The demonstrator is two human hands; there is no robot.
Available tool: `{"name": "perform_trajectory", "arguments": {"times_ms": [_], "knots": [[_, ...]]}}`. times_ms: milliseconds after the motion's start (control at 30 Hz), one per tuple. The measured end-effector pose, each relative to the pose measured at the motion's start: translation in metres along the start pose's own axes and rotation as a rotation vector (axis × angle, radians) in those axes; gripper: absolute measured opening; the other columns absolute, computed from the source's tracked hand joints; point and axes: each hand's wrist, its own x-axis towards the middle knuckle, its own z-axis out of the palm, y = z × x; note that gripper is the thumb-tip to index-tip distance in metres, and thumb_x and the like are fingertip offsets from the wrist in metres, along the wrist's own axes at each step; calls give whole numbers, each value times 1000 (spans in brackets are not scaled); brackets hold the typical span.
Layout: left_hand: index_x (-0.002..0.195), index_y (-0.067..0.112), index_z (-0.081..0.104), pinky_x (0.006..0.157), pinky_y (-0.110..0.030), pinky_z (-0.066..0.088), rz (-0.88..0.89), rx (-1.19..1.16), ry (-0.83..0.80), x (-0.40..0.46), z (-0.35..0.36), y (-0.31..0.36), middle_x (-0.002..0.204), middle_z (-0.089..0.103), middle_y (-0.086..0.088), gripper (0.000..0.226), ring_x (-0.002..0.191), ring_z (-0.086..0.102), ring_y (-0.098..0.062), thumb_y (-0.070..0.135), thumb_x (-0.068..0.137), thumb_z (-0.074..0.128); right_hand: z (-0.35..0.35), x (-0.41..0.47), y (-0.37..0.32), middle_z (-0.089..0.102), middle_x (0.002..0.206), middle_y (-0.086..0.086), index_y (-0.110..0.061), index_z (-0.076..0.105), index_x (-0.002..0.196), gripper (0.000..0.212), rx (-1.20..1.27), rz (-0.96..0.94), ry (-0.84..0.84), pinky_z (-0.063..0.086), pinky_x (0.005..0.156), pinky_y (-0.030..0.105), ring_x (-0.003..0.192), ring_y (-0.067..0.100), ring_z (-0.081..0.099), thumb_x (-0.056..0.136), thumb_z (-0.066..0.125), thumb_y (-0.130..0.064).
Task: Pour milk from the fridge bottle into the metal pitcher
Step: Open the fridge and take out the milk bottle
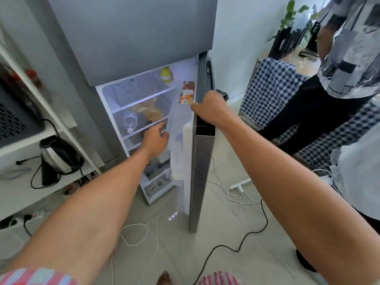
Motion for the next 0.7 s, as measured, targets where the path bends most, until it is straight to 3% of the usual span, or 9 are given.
{"name": "perform_trajectory", "arguments": {"times_ms": [100, 200, 267, 333, 433, 567, 700], "knots": [[144, 16, 56, 105, -38, 48, -7, 85, -78, -3, 27, 23, 137, 59, 5, 45, 125, 57, -22, 13, 99, 56, -18, -4, 26, 55, 92, 12, -4, 51, 88, 12, -50, 32, -64, 43, 72, 32, 89, 28, 52, 97, 47, -10], [151, 9, 48, 114, -38, 38, 48, 254, -114, -4, 56, 43, 156, 44, -3, 51, 140, 46, -28, 18, 102, 55, -35, -9, 53, 54, 111, 17, 1, 55, 119, 31, -165, 61, -94, 42, 79, 40, 92, 29, 48, 99, 37, -14], [152, 8, 46, 120, -42, 31, 76, 342, -152, -3, 73, 55, 164, 33, -8, 53, 147, 36, -31, 28, 103, 55, -46, -13, 73, 55, 120, 15, 2, 51, 126, 36, -233, 84, -83, 39, 76, 42, 93, 29, 48, 97, 35, -12], [153, 7, 45, 124, -45, 24, 98, 393, -186, -3, 86, 67, 167, 27, -9, 58, 153, 27, -30, 38, 105, 53, -55, -19, 91, 55, 120, 14, 2, 49, 128, 36, -323, 82, -35, 36, 71, 44, 91, 29, 48, 97, 36, -10], [153, 5, 42, 125, -43, 18, 176, 472, -256, 0, 100, 86, 167, 26, -11, 57, 156, 18, -26, 40, 108, 47, -69, -30, 115, 51, 101, 9, -2, 50, 120, 24, -415, 62, 107, 36, 71, 40, 84, 29, 48, 99, 40, -8], [155, 11, 42, 123, -47, 23, 239, 567, -347, 10, 111, 100, 167, 28, -8, 60, 155, 23, -26, 49, 108, 40, -83, -38, 138, 53, 91, 6, -7, 54, 102, 14, -526, 21, 229, 36, 66, 39, 75, 28, 52, 96, 42, -3], [154, 13, 44, 119, -44, 27, 289, 562, -369, 17, 119, 103, 165, 32, -7, 57, 149, 33, -30, 48, 108, 40, -88, -37, 150, 58, 88, 7, -8, 55, 95, 19, -533, 19, 327, 36, 66, 38, 71, 28, 52, 105, 40, -13]]}}
